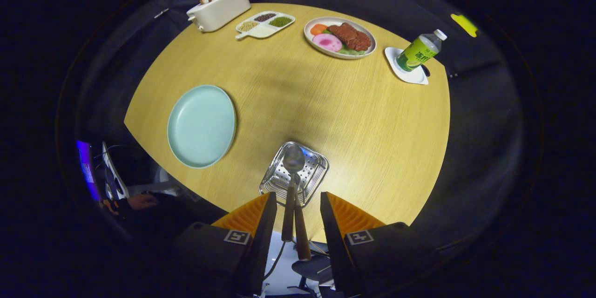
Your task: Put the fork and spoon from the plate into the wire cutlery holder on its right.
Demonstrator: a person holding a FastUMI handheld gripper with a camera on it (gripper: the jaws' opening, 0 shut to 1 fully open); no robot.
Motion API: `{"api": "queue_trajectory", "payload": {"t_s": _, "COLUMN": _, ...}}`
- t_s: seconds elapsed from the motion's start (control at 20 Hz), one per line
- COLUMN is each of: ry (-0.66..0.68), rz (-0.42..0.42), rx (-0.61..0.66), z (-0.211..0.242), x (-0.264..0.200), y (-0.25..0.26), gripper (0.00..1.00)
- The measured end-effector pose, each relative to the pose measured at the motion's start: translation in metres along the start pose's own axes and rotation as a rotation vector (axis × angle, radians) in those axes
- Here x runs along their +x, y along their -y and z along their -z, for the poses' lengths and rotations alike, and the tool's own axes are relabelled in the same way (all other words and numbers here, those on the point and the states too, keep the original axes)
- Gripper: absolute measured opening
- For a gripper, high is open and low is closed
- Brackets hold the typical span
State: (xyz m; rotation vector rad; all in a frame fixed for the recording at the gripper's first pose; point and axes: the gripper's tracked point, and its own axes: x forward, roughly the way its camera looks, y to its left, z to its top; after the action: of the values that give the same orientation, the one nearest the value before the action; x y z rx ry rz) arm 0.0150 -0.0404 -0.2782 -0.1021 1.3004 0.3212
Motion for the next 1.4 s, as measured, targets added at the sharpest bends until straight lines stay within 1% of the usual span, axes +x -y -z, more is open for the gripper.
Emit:
{"api": "queue_trajectory", "payload": {"t_s": 0.15, "ry": 0.176, "rz": 0.024, "rx": 0.032, "z": -0.010, "x": -0.029, "y": -0.003, "gripper": 0.61}}
{"api": "queue_trajectory", "payload": {"t_s": 0.35, "ry": 0.406, "rz": 0.063, "rx": 0.087, "z": -0.023, "x": -0.066, "y": -0.016, "gripper": 0.76}}
{"api": "queue_trajectory", "payload": {"t_s": 0.45, "ry": 0.509, "rz": 0.097, "rx": 0.108, "z": -0.027, "x": -0.082, "y": -0.018, "gripper": 0.74}}
{"api": "queue_trajectory", "payload": {"t_s": 0.55, "ry": 0.601, "rz": 0.125, "rx": 0.128, "z": -0.030, "x": -0.101, "y": -0.022, "gripper": 0.75}}
{"api": "queue_trajectory", "payload": {"t_s": 0.75, "ry": 0.734, "rz": 0.139, "rx": 0.170, "z": -0.030, "x": -0.131, "y": -0.023, "gripper": 0.77}}
{"api": "queue_trajectory", "payload": {"t_s": 0.85, "ry": 0.827, "rz": 0.130, "rx": 0.195, "z": -0.035, "x": -0.150, "y": -0.025, "gripper": 0.79}}
{"api": "queue_trajectory", "payload": {"t_s": 0.95, "ry": 0.913, "rz": 0.147, "rx": 0.204, "z": -0.037, "x": -0.161, "y": -0.022, "gripper": 0.81}}
{"api": "queue_trajectory", "payload": {"t_s": 1.05, "ry": 0.961, "rz": 0.160, "rx": 0.199, "z": -0.036, "x": -0.169, "y": -0.023, "gripper": 0.83}}
{"api": "queue_trajectory", "payload": {"t_s": 1.25, "ry": 1.011, "rz": 0.172, "rx": 0.201, "z": -0.035, "x": -0.180, "y": -0.024, "gripper": 0.88}}
{"api": "queue_trajectory", "payload": {"t_s": 1.4, "ry": 1.042, "rz": 0.165, "rx": 0.209, "z": -0.035, "x": -0.187, "y": -0.027, "gripper": 0.88}}
